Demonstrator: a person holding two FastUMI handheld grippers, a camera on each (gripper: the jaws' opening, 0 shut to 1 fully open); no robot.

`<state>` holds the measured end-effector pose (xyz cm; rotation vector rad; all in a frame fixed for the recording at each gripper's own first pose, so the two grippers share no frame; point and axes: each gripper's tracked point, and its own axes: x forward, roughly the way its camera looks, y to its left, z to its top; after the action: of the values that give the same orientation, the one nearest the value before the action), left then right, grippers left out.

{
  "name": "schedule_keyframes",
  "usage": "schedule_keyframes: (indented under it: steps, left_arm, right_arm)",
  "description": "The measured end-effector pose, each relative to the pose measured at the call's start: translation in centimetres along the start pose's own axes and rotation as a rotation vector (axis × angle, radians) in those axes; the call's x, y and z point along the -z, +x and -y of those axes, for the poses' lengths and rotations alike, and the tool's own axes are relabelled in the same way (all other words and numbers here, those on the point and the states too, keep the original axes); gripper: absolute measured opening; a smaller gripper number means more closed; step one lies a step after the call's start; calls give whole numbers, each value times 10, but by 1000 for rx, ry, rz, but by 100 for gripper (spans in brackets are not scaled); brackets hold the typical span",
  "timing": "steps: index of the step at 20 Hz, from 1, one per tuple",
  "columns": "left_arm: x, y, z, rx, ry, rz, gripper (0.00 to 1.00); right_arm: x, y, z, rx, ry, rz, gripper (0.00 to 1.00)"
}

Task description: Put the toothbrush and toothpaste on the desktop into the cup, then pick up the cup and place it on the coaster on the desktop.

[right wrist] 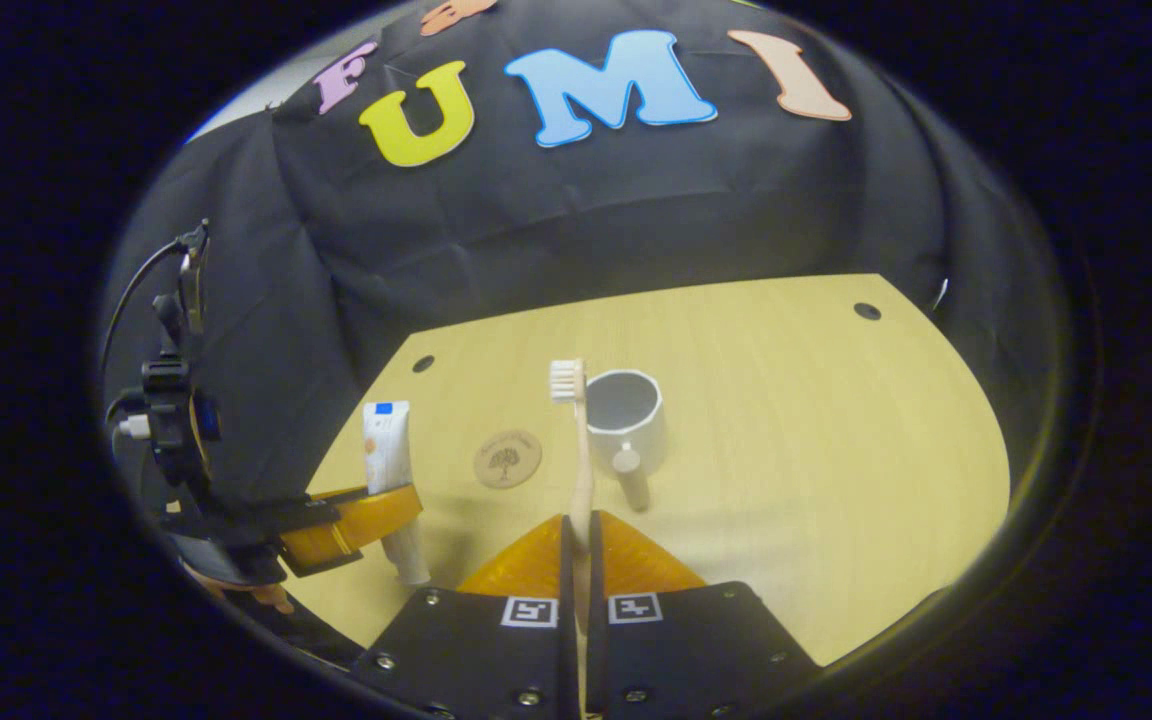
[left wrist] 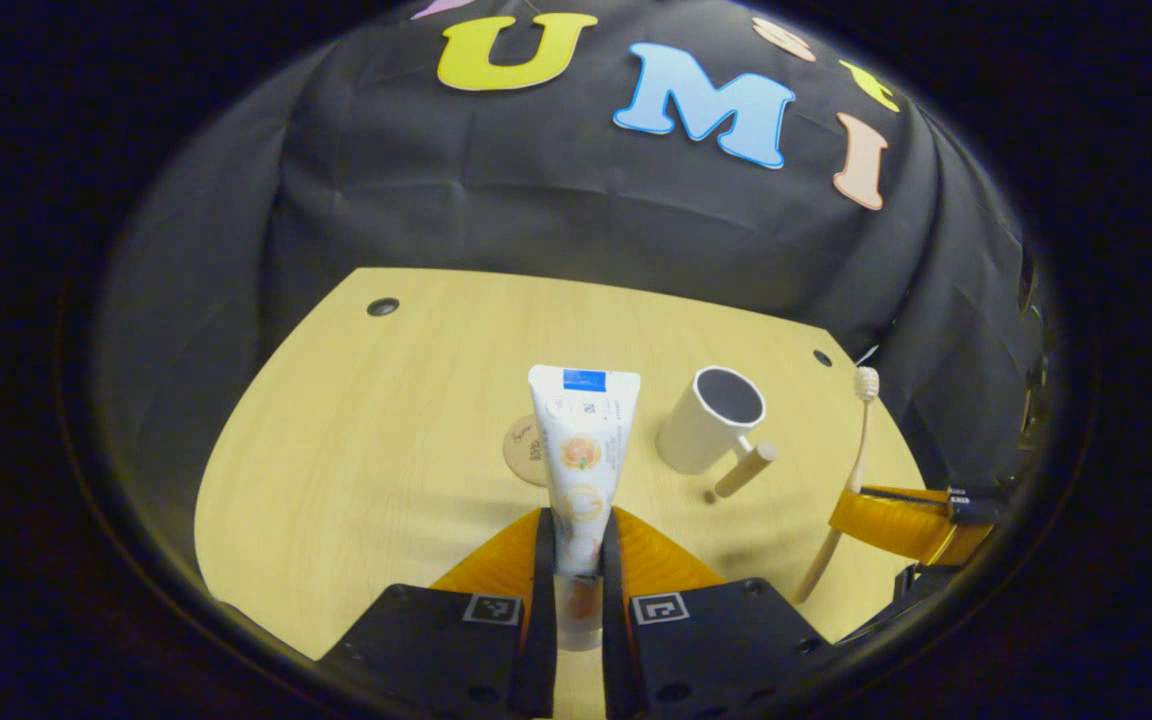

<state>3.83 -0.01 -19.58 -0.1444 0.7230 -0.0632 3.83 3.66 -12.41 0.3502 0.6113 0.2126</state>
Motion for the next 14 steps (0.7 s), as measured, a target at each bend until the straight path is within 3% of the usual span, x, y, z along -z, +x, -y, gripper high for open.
schedule_keyframes:
  steps: [8,9,14]
  left_arm:
    - [-63,-4,9,45,-52,173,25]
    - [-71,-6,8,46,-61,195,25]
    - [-104,-10,3,50,-79,282,26]
  right_arm:
    - [-70,30,-5,-10,-63,212,4]
    - [-80,33,-4,-13,-67,244,0]
    - [-113,57,-3,-4,-112,353,4]
